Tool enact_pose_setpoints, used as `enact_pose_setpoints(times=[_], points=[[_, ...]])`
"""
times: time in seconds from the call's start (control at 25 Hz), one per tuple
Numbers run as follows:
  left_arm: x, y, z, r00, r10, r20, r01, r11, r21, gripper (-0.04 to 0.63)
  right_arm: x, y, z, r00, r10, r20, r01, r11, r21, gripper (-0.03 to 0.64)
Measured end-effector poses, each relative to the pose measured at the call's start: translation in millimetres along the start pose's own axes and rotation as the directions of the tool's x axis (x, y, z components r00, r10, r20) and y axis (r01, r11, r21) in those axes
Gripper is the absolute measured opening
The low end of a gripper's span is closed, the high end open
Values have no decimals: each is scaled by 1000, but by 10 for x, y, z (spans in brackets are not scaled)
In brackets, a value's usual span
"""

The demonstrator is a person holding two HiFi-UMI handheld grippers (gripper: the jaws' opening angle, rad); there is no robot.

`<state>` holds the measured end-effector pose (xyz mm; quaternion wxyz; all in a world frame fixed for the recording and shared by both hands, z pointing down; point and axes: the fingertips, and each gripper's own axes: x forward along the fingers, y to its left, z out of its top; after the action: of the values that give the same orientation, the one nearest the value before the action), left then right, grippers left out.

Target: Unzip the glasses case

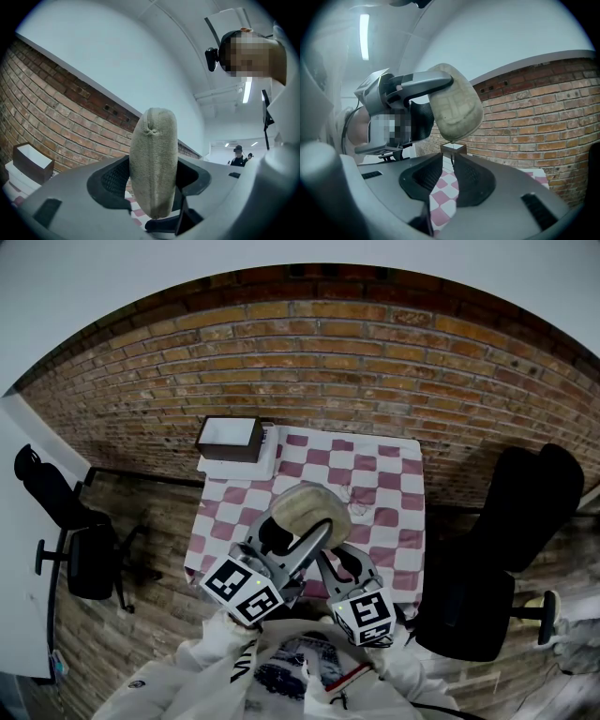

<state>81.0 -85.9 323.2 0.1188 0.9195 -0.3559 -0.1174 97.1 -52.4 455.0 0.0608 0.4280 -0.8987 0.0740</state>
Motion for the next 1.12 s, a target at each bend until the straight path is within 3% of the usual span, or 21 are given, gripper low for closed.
enact_pose_setpoints(times=[0.76, 1.12], points=[[-5, -30, -41, 1000, -5, -9, 5, 1000, -9, 276, -33, 25, -17, 1000, 6, -4, -6, 1000, 6, 24], [-59, 17, -61, 1000, -7, 31, 8, 998, -62, 276, -54, 52, -49, 1000, 19, -7, -19, 1000, -2, 17]])
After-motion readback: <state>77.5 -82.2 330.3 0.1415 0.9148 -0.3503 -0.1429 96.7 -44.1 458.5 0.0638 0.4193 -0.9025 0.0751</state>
